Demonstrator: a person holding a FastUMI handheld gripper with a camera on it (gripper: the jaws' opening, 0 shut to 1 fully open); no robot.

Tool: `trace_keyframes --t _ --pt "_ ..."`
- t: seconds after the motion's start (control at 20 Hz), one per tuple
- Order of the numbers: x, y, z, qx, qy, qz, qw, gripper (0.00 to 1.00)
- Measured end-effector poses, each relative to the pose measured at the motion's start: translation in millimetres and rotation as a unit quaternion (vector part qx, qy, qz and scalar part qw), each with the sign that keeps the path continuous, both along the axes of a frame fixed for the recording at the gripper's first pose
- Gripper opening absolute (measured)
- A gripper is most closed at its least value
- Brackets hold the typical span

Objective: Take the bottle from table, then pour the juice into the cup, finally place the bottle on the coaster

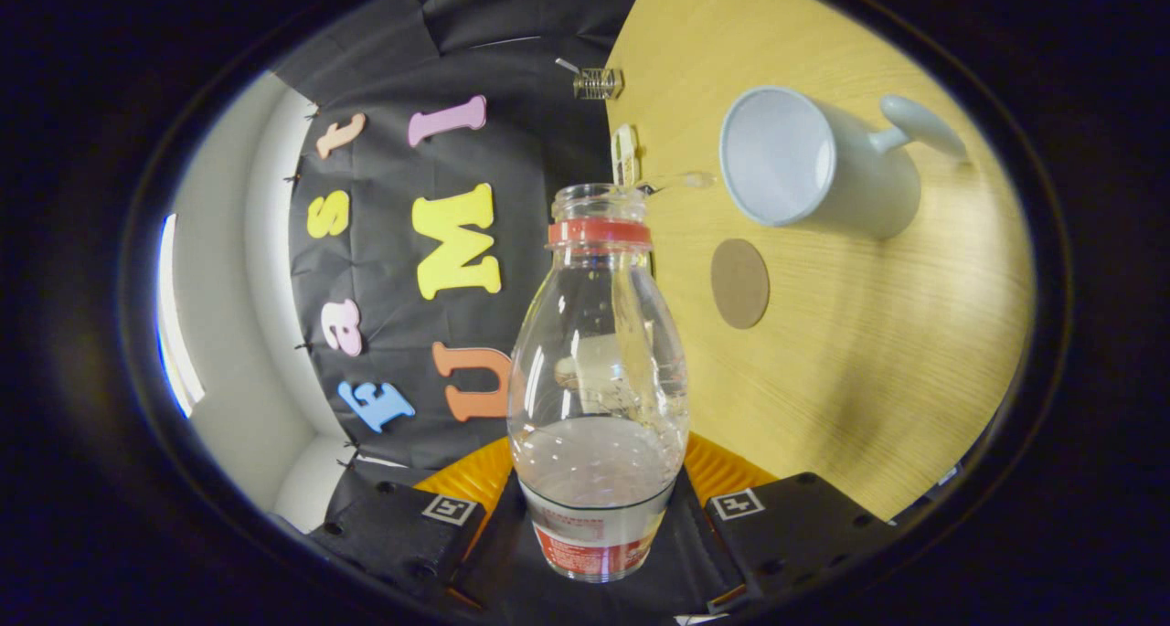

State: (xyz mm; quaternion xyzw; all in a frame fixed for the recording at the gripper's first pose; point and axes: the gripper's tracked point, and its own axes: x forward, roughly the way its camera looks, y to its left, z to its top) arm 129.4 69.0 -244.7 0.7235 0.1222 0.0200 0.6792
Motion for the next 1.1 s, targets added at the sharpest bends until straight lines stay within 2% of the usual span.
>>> trace_keyframes --t 1.1 --pt "1 3 22 0.040 -0.017 -0.002 0.999 0.78"
